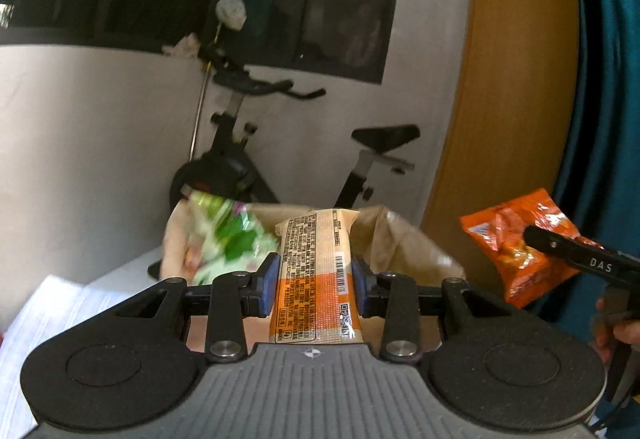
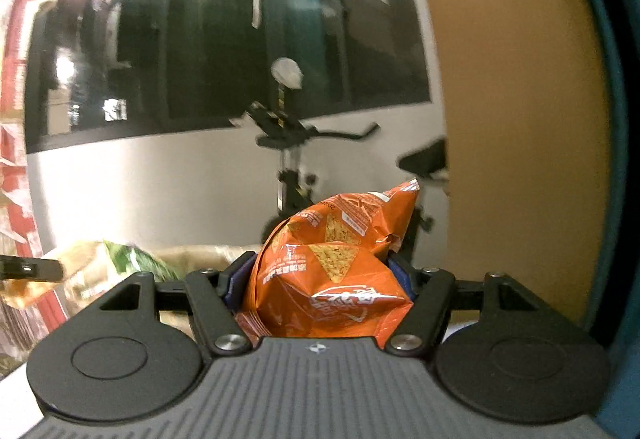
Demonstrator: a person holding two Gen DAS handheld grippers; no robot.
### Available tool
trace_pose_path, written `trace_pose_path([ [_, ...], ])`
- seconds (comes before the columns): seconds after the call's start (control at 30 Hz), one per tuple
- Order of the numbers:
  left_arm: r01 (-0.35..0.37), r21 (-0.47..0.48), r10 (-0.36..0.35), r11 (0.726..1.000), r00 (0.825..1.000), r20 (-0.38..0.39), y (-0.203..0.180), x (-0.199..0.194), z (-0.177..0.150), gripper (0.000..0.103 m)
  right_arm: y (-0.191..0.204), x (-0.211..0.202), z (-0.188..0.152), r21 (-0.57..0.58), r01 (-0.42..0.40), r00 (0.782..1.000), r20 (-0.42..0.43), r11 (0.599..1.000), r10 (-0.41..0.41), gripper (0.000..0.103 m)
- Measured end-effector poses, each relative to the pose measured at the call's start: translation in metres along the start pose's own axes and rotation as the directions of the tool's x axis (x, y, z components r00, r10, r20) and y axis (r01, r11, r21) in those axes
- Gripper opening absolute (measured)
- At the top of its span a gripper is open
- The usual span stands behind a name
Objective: Organize snacks
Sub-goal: 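Carry both packets over the box and open both tools to drop them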
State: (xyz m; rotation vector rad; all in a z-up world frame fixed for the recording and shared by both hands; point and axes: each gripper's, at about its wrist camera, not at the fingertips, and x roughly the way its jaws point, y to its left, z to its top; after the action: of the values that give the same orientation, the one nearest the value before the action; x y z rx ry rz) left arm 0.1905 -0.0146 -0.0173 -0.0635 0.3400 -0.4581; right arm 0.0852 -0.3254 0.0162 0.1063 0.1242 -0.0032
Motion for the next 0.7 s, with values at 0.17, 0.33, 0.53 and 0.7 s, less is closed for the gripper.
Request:
trace_pose_path([
  [0.17,-0.005,-0.021,0.005,1.0,1.0,0.004,-0.005,0.042,0.021,0.039,0.023,0.041,0.018,-0.089,-0.072,0.997,0.034,0.993,0.075,0.069],
  [0.33,-0.031,-0.061,0.027,0.998,0.998,-0.06,0.002,0.086,0.029,0.039,0.048,0.091,0.017,-0.192,-0.139,0.99,-0.035,0.972,0.135,0.069],
  [0.53,-0.068,-0.036,0.064,0.997,0.993,-0.103,0.004,0.119,0.028,0.039,0.061,0.134,-0.004,-0.231,-0.181,0.977,-0.156,0.956,0.147,0.069],
  [0.7,-0.111,-0.026,0.107,0.994,0.987,-0.123,0.009,0.131,0.024,0.055,0.06,0.148,-0.024,-0.214,-0.181,0.954,-0.274,0.96,0.119,0.073],
])
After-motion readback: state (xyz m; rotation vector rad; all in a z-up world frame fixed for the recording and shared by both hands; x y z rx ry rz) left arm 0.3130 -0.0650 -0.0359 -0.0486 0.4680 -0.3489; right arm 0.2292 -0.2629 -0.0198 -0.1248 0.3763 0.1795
